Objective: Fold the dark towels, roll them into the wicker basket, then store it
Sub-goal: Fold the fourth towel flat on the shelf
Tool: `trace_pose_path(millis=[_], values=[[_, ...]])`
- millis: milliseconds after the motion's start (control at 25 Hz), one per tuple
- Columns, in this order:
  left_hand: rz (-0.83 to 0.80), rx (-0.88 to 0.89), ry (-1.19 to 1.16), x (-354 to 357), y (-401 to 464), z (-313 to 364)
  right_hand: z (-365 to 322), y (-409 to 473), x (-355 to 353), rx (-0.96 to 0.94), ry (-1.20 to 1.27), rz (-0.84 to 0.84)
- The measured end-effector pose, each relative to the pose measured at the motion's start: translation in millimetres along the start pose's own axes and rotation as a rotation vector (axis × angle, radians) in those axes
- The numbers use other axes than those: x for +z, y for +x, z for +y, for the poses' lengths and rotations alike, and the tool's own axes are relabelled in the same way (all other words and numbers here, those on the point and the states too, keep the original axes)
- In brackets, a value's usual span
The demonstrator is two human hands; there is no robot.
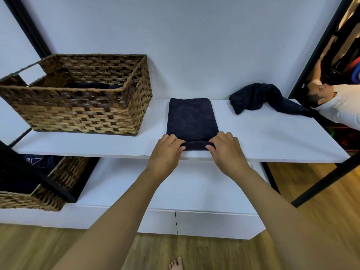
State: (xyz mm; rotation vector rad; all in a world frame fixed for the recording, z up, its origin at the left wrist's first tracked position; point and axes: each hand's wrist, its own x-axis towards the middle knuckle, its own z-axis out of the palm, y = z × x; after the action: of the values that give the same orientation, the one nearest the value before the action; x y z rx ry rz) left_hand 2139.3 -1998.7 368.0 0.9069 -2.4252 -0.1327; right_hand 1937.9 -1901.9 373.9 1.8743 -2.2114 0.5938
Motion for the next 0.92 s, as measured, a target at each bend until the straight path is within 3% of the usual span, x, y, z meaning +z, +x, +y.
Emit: trace_pose_path(millis=[200,360,440,560,680,920], values=[[-0.155,-0.154,0.124,-14,9,11,-10,14,-14,0.079,-0.060,-0.248],[-0.289,-0.310,0.063,-22,30,18,-14,33,-19,0.185,-0.034,-0.355],[-0.266,-0.334,0.123,-23,34,21,-15,39,-20,0.216,0.009,-0.361],[-0.091,-0.128,0.276,-15,31,30,-19,44,-20,0.177,-0.091,-0.258],[0.058,0.169,0.157,6,10,28,-17,47,-11,0.086,-0.167,-0.177],[0.045,0.084,0.022,15,12,17,-4,22,16,-0.007,0.021,0.160]])
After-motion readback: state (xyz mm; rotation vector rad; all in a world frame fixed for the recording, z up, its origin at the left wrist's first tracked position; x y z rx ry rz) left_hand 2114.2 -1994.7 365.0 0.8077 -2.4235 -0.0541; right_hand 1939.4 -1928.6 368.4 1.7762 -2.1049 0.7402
